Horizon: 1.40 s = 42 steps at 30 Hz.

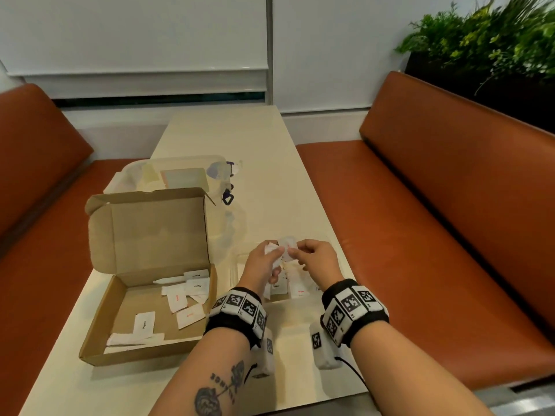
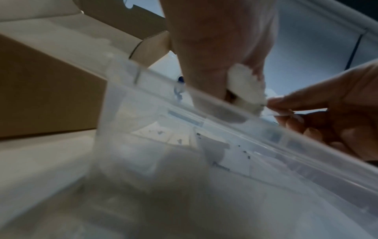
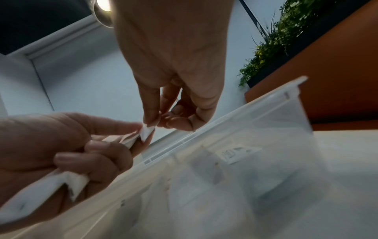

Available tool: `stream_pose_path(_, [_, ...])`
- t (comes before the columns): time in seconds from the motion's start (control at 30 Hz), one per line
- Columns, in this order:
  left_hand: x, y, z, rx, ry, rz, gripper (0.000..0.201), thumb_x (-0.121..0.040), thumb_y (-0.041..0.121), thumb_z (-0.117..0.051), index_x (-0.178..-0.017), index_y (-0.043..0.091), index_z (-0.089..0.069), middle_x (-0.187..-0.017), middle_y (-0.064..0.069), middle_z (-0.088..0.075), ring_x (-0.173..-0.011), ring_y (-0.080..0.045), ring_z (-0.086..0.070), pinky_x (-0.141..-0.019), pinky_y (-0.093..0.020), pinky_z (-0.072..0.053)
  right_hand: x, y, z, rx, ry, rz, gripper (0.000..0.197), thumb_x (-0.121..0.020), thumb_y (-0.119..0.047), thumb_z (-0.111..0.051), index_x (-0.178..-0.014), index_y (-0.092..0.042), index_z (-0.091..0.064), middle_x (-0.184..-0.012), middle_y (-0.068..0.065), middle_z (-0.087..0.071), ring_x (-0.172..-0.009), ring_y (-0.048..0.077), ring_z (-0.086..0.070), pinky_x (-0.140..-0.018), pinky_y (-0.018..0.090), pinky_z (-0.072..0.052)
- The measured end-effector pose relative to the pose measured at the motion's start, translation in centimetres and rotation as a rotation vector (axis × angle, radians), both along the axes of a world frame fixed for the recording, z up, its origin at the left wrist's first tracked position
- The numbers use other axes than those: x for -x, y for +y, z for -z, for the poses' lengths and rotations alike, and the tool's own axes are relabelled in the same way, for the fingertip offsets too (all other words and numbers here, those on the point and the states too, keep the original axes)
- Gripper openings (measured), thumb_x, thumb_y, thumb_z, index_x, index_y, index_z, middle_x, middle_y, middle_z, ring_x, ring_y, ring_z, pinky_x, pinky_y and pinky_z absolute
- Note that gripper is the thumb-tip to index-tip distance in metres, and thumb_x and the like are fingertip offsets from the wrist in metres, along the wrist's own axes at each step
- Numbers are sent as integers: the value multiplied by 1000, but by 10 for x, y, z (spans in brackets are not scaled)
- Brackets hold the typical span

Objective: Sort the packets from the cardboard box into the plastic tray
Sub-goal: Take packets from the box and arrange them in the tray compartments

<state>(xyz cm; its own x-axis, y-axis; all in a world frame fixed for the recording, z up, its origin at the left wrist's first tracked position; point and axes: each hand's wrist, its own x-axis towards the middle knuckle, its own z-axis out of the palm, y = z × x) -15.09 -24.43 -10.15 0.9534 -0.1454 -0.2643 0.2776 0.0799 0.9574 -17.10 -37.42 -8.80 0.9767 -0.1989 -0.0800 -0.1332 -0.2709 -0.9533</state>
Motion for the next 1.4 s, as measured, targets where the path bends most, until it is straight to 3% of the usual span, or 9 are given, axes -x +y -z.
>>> stream_pose_path(0.17, [1,-6,2,-89,-37,1,3,-93,13,-57,-92,15,-55,-70,-3,-49,-41,-10,-34,-39,-14,-24,0,-9,-1,12,7,-1,8,-85,-15,-68,-92,-13,-66,-73,0,-63,-67,12,-56,-68,25,-47])
stream_pose_path(0.3, [2,-7,0,-94,-69,-17,4,-92,18,-60,-91,15,-61,-69,-1,-54,-42,-12,-34,-39,-17,-25,-2,-15,-2,-69,33,97,8,-83,-1,-64,-81,-9,-60,-69,10,-66,-59,17,-59,-69,33,-54])
stream_pose_path(0.47, [2,-6,0,-148,-116,-42,11,-86,3,-62,-84,14,-64,-56,-2,-49,-34,-8,-35,-39,-18,-27,2,-15,3,-197,100,64,15,-82,5,-62,-83,-7,-54,-76,17,-65,-63,23,-63,-71,36,-56])
stream_pose_path(0.6, [4,-4,1,-138,-101,-4,6,-86,3,-63,-89,9,-64,-55,-2,-45,-33,-8,-33,-38,-17,-26,2,-16,2,20,54,-60,22,-80,-3,-67,-100,-12,-66,-79,5,-58,-72,18,-57,-72,32,-52])
stream_pose_path(0.7, [4,-3,4,-90,-66,-91,5,-88,9,-60,-89,11,-64,-69,-7,-58,-39,-11,-34,-40,-18,-25,3,-19,2,222,83,-122,8,-78,-7,-69,-83,-13,-68,-64,-4,-51,-61,10,-49,-56,17,-38])
stream_pose_path(0.8, [4,-1,10,-34,-52,-222,9,-91,11,-56,-95,13,-64,-84,-6,-66,-41,-12,-36,-38,-17,-26,6,-25,8,391,164,-193,18,-76,-9,-73,-68,-18,-61,-64,-8,-56,-58,4,-51,-50,13,-34])
stream_pose_path(1.1, [4,-1,24,4,-70,-285,12,-95,14,-52,-100,13,-64,-92,-4,-70,-41,-11,-37,-37,-17,-29,6,-22,4,732,217,-364,11,-82,-9,-69,-72,-12,-66,-73,0,-61,-73,15,-54,-64,19,-39])
stream_pose_path(1.27, [3,0,26,2,-56,-267,14,-95,14,-52,-102,13,-63,-93,-3,-71,-42,-12,-39,-37,-18,-30,-2,-3,-1,954,326,-527,18,-87,-13,-65,-103,-6,-70,-108,11,-68,-102,26,-62,-87,28,-46])
stream_pose_path(1.4, [2,2,26,15,-48,-269,13,-95,13,-51,-99,15,-64,-92,-2,-71,-40,-9,-39,-36,-18,-31,3,-6,12,928,178,-464,22,-79,1,-64,-67,-16,-55,-77,3,-59,-75,19,-53,-59,17,-39])
